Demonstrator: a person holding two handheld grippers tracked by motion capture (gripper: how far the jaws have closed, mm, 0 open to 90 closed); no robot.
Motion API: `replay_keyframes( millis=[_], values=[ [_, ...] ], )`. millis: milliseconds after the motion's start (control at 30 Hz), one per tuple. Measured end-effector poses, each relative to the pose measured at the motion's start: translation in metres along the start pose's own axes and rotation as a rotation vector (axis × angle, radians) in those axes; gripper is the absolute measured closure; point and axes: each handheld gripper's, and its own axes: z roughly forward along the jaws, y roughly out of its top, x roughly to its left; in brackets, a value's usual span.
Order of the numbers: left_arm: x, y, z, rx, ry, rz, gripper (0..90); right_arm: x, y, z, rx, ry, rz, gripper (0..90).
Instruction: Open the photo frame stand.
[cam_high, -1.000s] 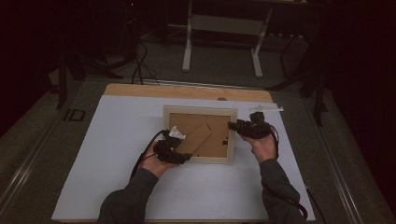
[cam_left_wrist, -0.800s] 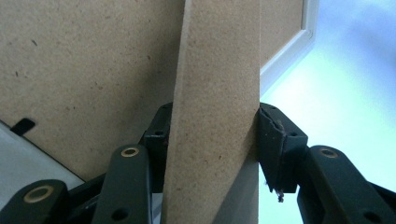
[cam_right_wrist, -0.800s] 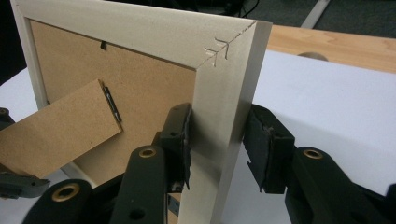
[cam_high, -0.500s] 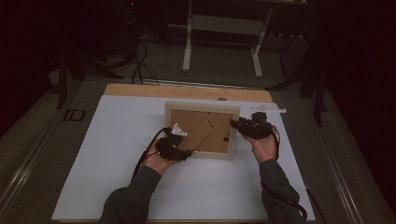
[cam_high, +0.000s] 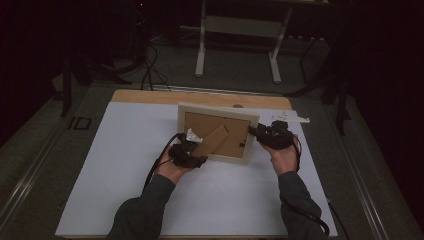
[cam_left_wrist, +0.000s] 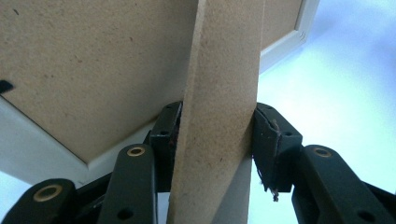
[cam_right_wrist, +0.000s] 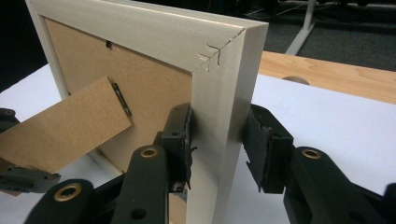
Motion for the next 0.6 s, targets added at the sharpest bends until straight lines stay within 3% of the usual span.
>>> replay_keyframes(
  millis=[300, 600],
  values=[
    [0.0, 0.002, 0.001, -0.009, 0.025, 0.011, 57.6, 0.002, 0.0, -0.003, -0.009, -0.007, -0.006, 62.5],
    [-0.003, 0.004, 0.003, -0.007, 0.052, 0.02, 60.4, 0.013, 0.0, -0.005, -0.019, -0.051, -0.067, 62.5]
  ],
)
